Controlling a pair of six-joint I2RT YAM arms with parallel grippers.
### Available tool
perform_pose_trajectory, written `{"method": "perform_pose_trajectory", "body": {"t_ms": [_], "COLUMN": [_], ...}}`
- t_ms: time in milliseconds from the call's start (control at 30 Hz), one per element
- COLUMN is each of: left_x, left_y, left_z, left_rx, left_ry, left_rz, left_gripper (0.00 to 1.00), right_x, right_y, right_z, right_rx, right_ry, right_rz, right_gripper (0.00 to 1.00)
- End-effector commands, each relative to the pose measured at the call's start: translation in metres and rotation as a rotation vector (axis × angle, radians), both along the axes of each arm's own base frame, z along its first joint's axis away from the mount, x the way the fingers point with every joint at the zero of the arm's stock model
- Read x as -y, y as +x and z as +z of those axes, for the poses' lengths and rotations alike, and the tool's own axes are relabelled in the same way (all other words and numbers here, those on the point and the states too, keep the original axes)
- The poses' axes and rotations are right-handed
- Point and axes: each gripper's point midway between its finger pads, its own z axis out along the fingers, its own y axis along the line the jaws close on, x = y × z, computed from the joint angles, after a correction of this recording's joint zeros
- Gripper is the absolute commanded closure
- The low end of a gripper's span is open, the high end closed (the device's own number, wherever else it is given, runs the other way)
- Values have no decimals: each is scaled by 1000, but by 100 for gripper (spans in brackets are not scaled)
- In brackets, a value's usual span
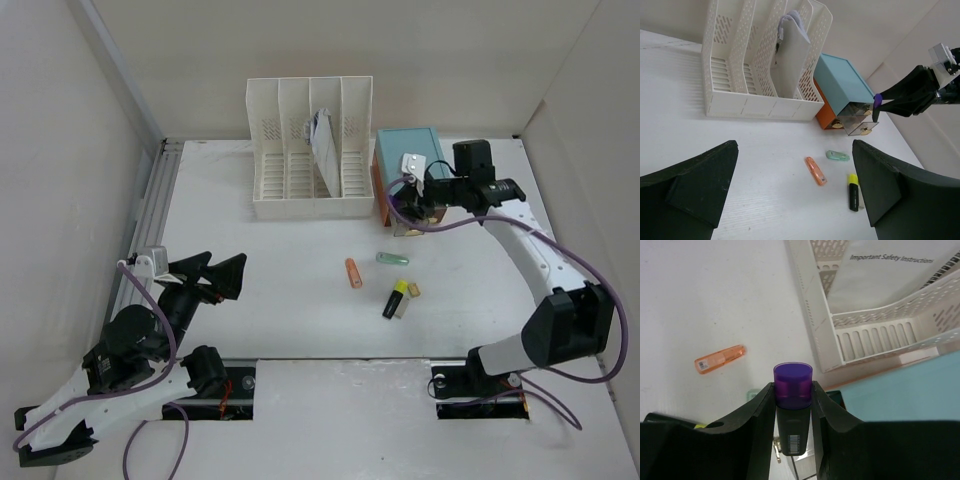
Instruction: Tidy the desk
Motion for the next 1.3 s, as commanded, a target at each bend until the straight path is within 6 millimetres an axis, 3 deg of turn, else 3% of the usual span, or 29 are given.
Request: {"method": "perform_pose_trajectory", "body": {"t_ms": [0,67,133,367,533,600,667,867,933,1033,1167,1267], "left_x": [3,3,3,3,3,5,5,5,5,5,5,5], "left_y": [2,2,2,2,2,3,3,3,3,3,3,3], "left_z": [3,3,3,3,3,2,2,2,2,2,2,2], "left_rx": [15,15,15,12,12,8,8,8,8,8,8,8], "left_ry": [0,0,0,-9,-9,-1,-1,-1,-1,-1,-1,-1], "left_rz": [4,4,4,3,3,3,3,3,3,3,3,3], "left_gripper": [3,2,2,2,2,2,2,2,2,2,2,2], "right_x": [-2,5,7,10,20,21,21,23,21,19,16,15], "right_y": [16,28,38,53,58,54,51,45,41,27,8,-5], "right_z": [16,17,5,-21,-24,-21,-20,-4,1,17,12,-3], "right_rx": [102,130,117,138,156,165,158,171,172,162,79,19], "right_ry": [59,50,38,-33,-55,-54,-50,-21,-1,47,66,39], "right_rz": [46,35,34,75,44,44,39,24,34,52,77,113], "right_gripper": [98,98,98,100,99,82,50,48,57,97,100,100]}}
